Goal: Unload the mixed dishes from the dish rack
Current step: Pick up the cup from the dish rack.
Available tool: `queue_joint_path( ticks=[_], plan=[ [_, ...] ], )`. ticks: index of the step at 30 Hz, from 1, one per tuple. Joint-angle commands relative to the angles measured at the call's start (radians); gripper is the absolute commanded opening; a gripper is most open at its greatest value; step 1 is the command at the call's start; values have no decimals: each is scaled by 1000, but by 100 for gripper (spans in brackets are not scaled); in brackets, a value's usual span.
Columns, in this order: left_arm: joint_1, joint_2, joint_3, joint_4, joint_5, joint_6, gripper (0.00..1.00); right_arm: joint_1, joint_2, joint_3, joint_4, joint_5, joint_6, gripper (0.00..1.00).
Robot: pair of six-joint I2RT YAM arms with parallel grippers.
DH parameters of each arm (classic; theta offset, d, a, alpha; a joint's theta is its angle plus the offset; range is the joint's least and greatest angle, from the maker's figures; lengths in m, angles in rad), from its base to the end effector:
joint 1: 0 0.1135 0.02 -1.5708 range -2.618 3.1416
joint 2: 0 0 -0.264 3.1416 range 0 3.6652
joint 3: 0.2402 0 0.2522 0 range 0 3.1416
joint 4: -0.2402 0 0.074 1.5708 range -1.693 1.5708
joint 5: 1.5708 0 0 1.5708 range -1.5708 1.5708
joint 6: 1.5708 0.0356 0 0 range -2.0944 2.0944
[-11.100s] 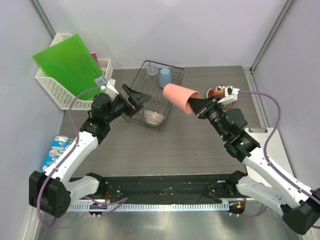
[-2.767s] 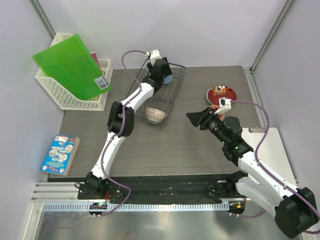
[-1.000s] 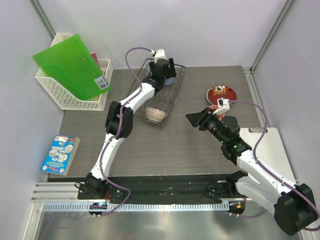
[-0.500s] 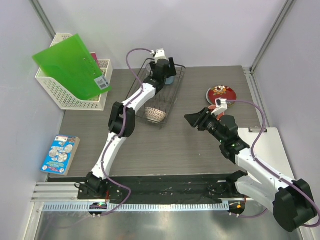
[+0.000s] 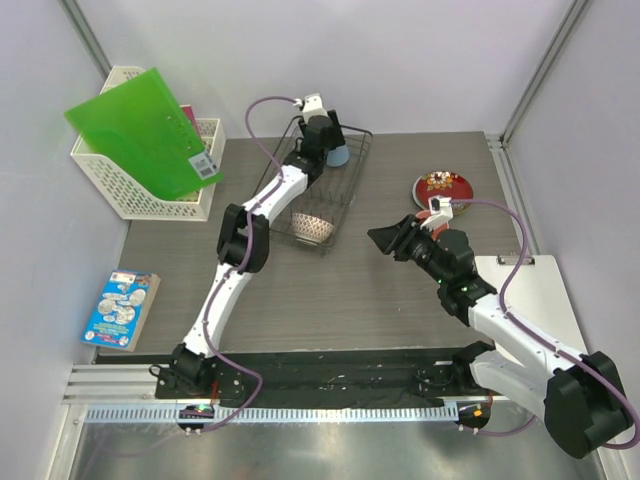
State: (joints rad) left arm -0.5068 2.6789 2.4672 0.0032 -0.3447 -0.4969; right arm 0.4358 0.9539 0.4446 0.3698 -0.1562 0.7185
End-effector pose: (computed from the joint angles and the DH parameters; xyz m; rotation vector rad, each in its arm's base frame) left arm 0.5422 -0.2873 0.2163 -0.2408 1.7697 -0.4197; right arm 0.1957 0.0973 0.2466 0.1329 1.8062 0.9757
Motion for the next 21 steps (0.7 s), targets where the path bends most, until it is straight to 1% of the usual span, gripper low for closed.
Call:
queue_joint_path(
  ticks=[1,2,4,5,6,7,9,13,18,20,21],
  plan=[
    [-1,-25,-11,18,16,-20,36,1,5,3,58,-5,12,48],
    [-2,-37,-45,27,15,-22,31,3,3,3,60,-3,12,48],
    [-4,-99,-101,86,1,-22,25,3,2,3,60,-2,12,48],
    [-6,-122,-159,107,0,-22,20,3,-4,3,60,-2,12,48],
    [-9,-142,-183,130,-2,-25,17,3,-6,5,58,1,10,48],
    [-10,-177,-213,135,-5,-26,9,3,-9,6,57,1,10,48],
    [-13,-208,-238,142,-7,-32,1,3,-15,12,50,0,12,48],
    [-21,-293,-301,170,-1,-35,0,3,-33,22,35,1,12,48],
    [-22,-399,-326,116,24,-46,0,3,-67,32,9,10,22,48],
    [-22,-451,-379,95,16,-77,0,1,-70,39,1,11,29,48],
    [-22,-511,-399,89,12,-91,0,3,-73,48,-2,7,33,48]
  ],
)
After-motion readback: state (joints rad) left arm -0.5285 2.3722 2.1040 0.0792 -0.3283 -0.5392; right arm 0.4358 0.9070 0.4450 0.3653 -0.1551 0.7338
